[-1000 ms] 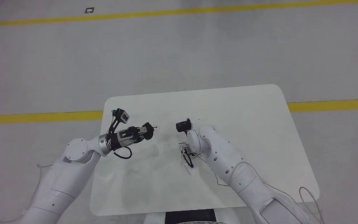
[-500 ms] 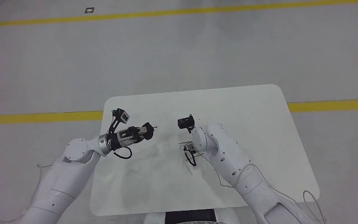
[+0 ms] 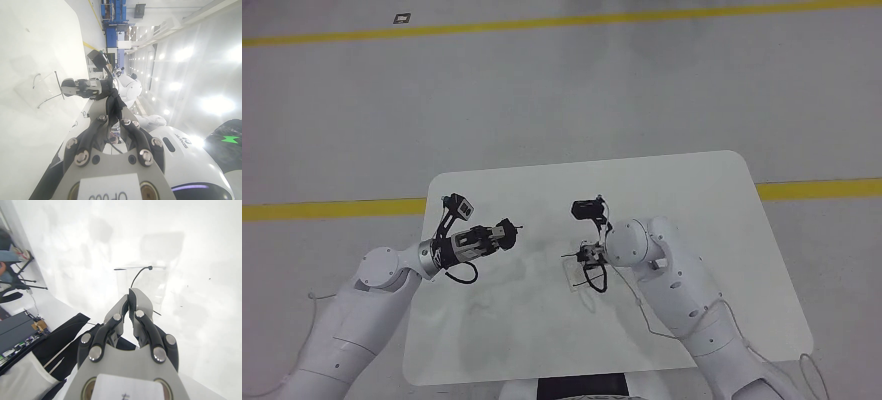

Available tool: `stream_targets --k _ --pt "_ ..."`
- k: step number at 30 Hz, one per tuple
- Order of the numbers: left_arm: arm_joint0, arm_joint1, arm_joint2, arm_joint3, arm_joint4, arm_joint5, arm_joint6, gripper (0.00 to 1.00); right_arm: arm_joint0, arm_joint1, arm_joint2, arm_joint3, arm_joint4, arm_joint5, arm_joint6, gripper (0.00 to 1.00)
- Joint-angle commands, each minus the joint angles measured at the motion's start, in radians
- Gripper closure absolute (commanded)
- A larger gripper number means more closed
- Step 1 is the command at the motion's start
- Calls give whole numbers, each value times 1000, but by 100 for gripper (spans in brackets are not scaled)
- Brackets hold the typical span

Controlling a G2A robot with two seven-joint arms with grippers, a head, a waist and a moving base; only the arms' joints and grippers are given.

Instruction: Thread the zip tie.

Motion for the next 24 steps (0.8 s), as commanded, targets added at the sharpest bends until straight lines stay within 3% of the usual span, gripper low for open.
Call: stream_targets --k 1,5,7,17,24 --pt "0 0 0 0 0 0 0 100 -19 4 23 -21 39 -14 -17 100" --pt "0 0 0 0 0 0 0 100 -38 9 54 -40 126 -51 -54 100" --pt "0 0 0 0 0 0 0 100 -42 10 66 -55 197 -102 -77 100" --pt "0 0 0 0 0 0 0 100 -42 10 66 -55 197 -102 -77 100" --pt "22 -9 8 26 -44 -13 56 100 -64 11 63 -111 239 -67 -226 100"
